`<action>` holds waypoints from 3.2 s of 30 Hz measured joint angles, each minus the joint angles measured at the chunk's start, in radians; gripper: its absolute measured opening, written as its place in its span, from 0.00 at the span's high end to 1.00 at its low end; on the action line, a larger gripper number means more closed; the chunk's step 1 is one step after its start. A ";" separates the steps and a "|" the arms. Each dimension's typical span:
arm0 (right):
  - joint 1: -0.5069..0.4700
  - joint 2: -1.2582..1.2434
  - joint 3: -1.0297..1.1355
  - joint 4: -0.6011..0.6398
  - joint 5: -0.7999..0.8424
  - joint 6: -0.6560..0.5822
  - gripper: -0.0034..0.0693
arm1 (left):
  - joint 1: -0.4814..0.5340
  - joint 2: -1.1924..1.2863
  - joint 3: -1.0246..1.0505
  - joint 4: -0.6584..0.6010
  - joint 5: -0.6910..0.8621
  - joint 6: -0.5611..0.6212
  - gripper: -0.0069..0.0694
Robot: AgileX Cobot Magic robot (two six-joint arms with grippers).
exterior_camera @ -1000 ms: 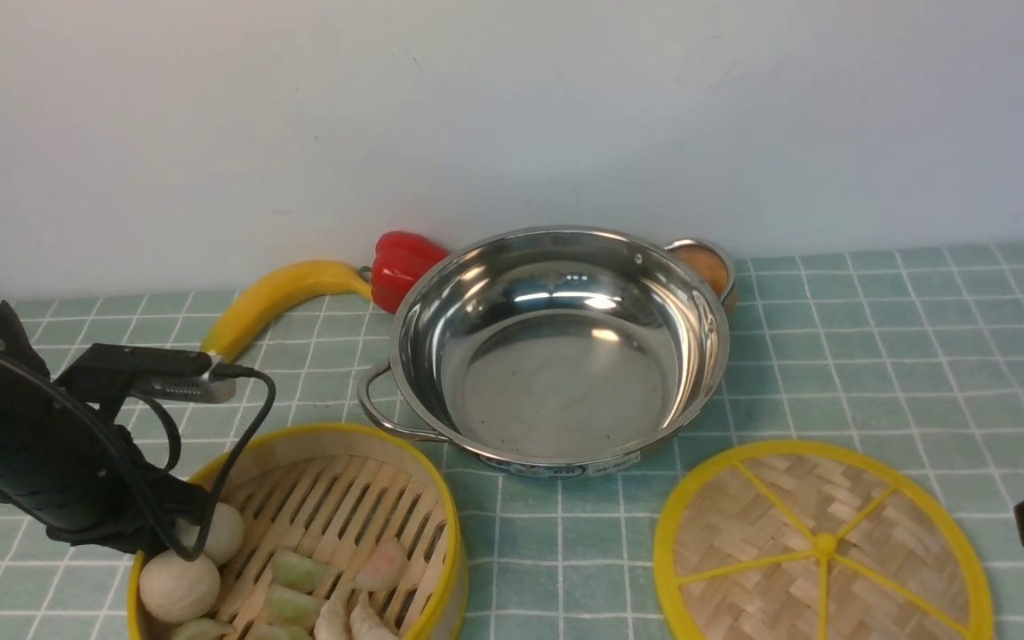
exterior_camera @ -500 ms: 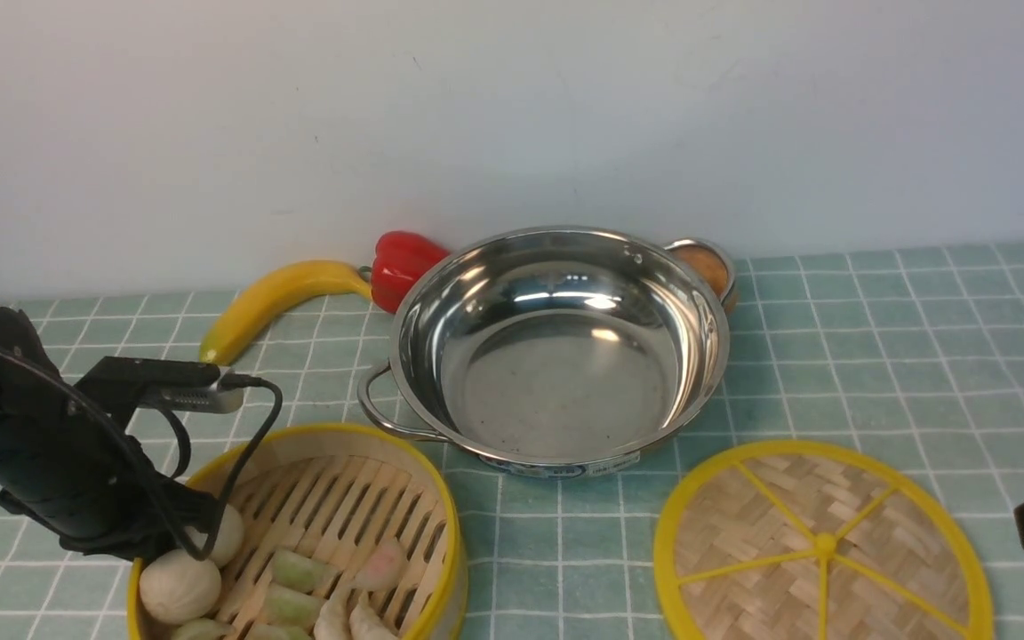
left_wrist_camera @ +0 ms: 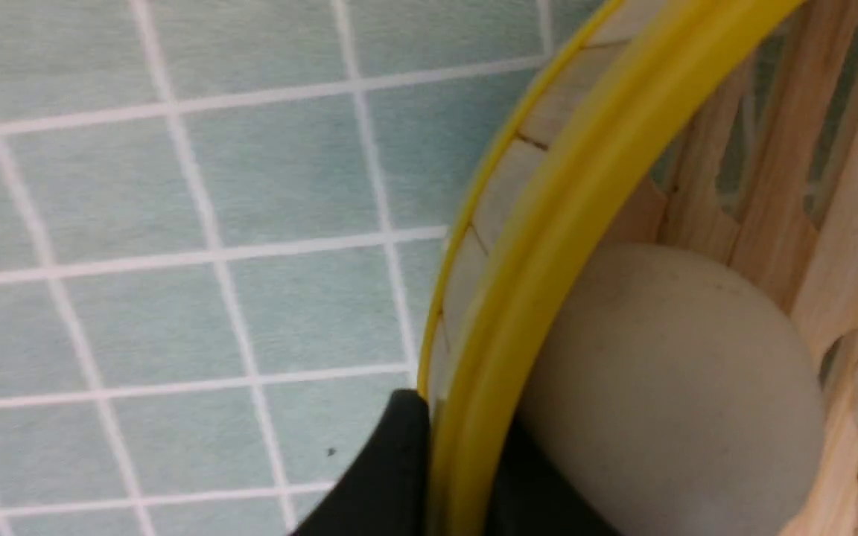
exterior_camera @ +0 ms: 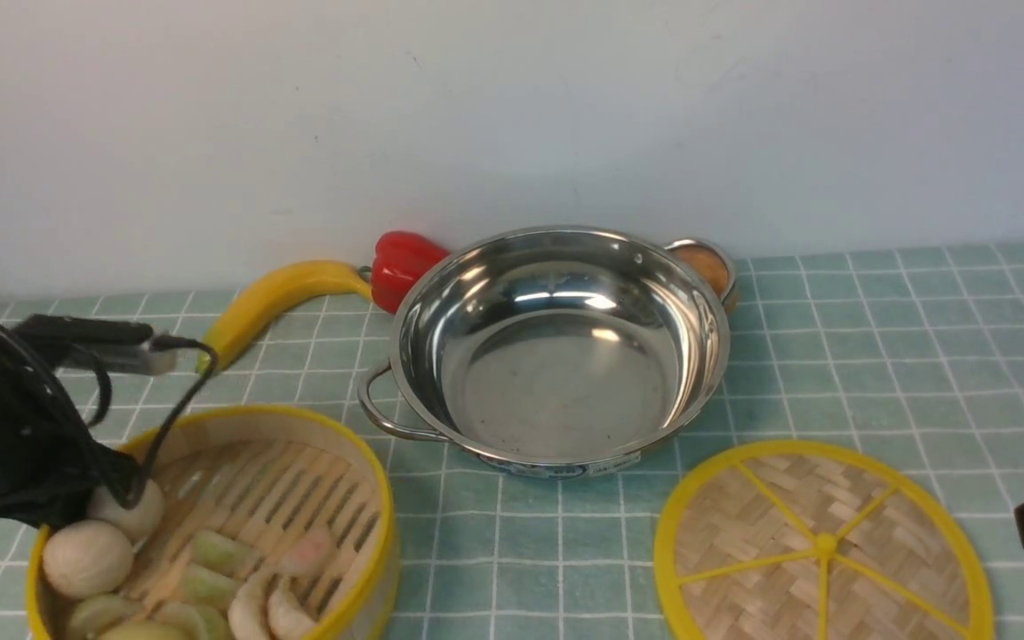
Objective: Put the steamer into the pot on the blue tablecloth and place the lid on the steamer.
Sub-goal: 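Grasp the rim of the steamer basket holding the buns with the left gripper, then place the bamboo steamer basket with dumplings into the steel pot with the left gripper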
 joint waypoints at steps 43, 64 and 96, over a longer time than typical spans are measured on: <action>0.000 0.000 0.000 0.048 0.052 0.000 0.62 | -0.471 0.680 -1.171 -0.063 0.233 -0.184 0.86; 0.000 0.000 0.000 0.058 0.056 0.000 0.62 | -0.471 0.735 -1.171 -0.076 0.225 -0.199 0.86; 0.000 0.000 0.000 0.058 0.072 0.000 0.62 | -0.472 0.781 -1.172 -0.070 0.178 -0.234 0.86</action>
